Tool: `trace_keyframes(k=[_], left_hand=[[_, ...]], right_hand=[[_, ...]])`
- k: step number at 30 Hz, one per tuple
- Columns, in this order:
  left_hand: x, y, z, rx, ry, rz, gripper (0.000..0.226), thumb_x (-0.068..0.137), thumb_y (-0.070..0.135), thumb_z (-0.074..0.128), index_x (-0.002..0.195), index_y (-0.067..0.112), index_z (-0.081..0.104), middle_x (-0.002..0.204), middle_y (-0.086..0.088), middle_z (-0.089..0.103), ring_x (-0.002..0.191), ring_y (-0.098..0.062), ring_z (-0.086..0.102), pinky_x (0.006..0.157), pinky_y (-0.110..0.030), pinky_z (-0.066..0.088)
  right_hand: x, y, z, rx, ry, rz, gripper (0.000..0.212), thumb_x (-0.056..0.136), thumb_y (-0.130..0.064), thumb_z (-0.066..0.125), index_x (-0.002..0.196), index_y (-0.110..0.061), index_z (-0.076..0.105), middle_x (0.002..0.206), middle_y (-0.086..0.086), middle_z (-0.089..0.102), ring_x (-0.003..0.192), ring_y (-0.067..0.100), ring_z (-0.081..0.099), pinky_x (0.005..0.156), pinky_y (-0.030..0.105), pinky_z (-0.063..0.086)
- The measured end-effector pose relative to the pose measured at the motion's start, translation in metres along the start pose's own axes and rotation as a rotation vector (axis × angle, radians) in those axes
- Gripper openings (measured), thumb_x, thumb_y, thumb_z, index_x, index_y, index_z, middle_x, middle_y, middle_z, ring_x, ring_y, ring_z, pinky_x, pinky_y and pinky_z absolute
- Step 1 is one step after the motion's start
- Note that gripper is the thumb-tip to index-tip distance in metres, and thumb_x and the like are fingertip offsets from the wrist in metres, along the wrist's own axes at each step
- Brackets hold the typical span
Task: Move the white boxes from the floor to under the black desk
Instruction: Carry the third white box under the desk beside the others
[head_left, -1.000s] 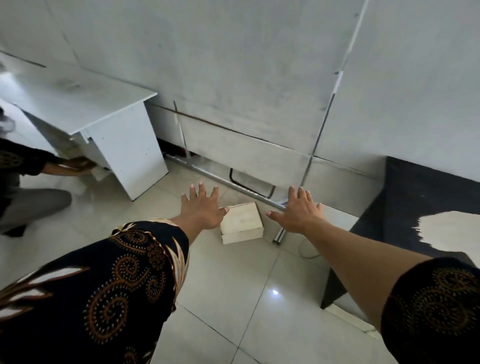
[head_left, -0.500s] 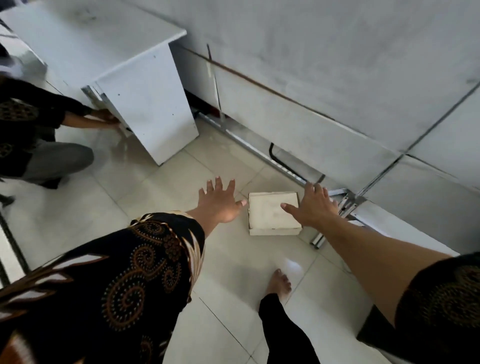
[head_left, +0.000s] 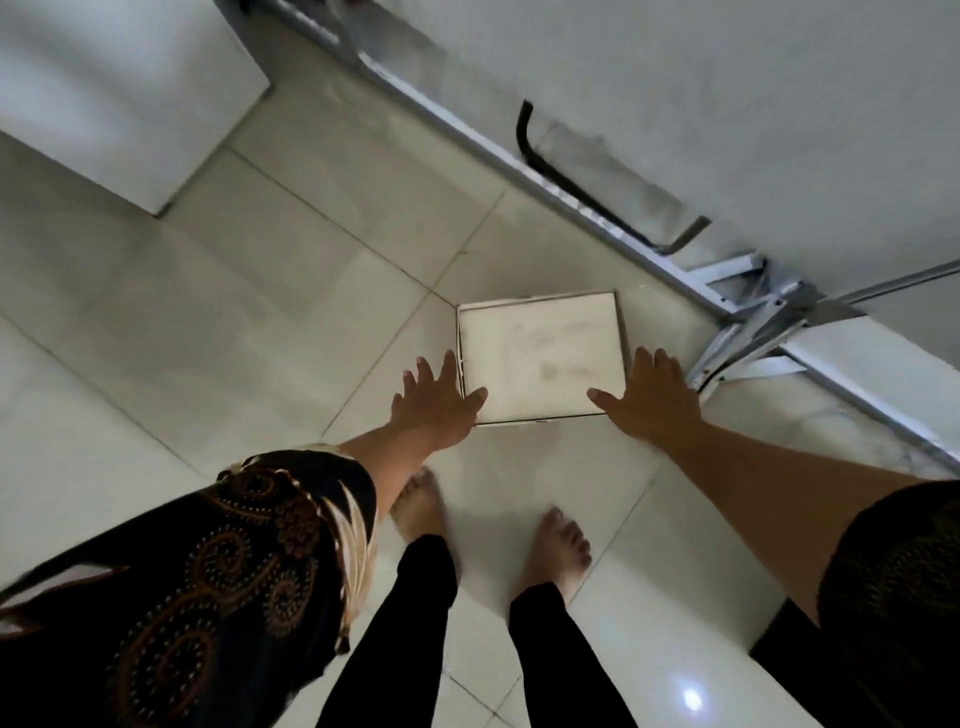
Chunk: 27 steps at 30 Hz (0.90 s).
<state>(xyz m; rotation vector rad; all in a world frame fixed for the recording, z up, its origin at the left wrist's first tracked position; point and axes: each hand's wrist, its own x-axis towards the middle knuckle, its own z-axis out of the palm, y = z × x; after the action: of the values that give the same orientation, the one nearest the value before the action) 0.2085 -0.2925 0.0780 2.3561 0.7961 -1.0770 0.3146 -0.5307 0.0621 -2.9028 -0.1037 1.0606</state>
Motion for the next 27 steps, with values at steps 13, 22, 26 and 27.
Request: trace_keyframes(k=[13, 22, 26, 27], left_hand=[[0.147, -0.027, 0.079, -0.171, -0.160, 0.013, 0.099, 0.096, 0.056, 0.051, 0.158, 0.007, -0.009, 0.163, -0.015, 0.023, 0.145, -0.032, 0.035, 0.113, -0.037, 0.036], [0.141, -0.066, 0.078, -0.408, -0.013, -0.085, 0.033, 0.103, 0.027, 0.045, 0.112, 0.004, 0.067, 0.116, -0.016, 0.070, 0.108, -0.034, 0.067, 0.100, -0.043, 0.049], [0.182, -0.071, 0.079, -0.570, 0.064, -0.250, 0.035, 0.100, 0.026, 0.054, 0.087, 0.000, 0.074, 0.081, -0.015, 0.075, 0.078, -0.031, 0.074, 0.083, -0.042, 0.060], [0.192, -0.067, 0.082, -0.579, 0.080, -0.279, 0.032, 0.097, 0.023, 0.057, 0.078, 0.003, 0.073, 0.078, -0.015, 0.075, 0.076, -0.030, 0.074, 0.080, -0.038, 0.061]], right_hand=[[0.103, -0.014, 0.147, 0.220, 0.188, 0.200, 0.108, 0.082, -0.062, 0.066, 0.156, -0.006, 0.010, 0.152, 0.019, 0.028, 0.131, 0.041, 0.035, 0.102, 0.054, 0.038], [0.074, 0.003, 0.175, 0.471, 0.292, 0.456, 0.056, 0.101, -0.054, 0.038, 0.122, -0.006, 0.059, 0.119, 0.022, 0.062, 0.107, 0.041, 0.059, 0.087, 0.044, 0.046], [0.105, 0.032, 0.180, 0.632, 0.250, 0.576, 0.069, 0.103, -0.056, 0.027, 0.082, -0.005, 0.069, 0.085, 0.015, 0.069, 0.084, 0.035, 0.066, 0.078, 0.040, 0.054], [0.115, 0.040, 0.182, 0.686, 0.208, 0.619, 0.072, 0.102, -0.059, 0.029, 0.073, -0.005, 0.067, 0.077, 0.012, 0.067, 0.079, 0.033, 0.065, 0.076, 0.038, 0.054]])
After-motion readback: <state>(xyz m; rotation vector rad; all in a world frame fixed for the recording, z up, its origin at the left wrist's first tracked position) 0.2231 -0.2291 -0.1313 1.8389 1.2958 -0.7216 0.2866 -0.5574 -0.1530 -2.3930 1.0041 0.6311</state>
